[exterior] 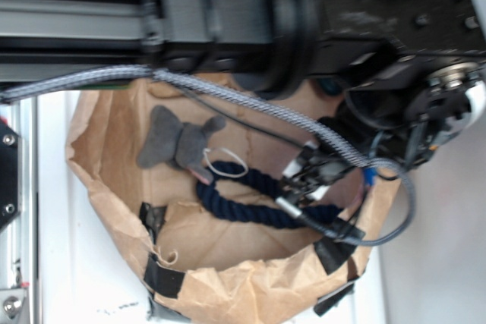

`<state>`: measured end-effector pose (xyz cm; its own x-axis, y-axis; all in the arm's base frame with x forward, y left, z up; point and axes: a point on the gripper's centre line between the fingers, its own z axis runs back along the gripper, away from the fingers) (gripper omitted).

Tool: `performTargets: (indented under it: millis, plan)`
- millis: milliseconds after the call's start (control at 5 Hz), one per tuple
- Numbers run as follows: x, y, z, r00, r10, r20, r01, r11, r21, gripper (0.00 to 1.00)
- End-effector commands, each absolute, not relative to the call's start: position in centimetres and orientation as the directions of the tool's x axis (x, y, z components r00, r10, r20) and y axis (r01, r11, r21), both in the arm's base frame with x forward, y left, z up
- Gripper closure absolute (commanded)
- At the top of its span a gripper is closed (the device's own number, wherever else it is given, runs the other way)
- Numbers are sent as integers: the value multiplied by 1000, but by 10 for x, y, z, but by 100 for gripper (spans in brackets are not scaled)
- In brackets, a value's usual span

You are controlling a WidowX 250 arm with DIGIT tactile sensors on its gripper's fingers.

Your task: Grab the blue rope.

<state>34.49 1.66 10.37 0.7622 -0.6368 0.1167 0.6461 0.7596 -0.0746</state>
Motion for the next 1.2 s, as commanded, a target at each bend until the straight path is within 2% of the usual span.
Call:
performTargets:
  millis: [0,800,1000]
  plan:
    - [353,18,151,630,-733,256,753,658,33,0]
    - [353,18,151,630,-733,256,753,658,33,0]
    - [322,5,159,634,-729,257,747,663,40,0]
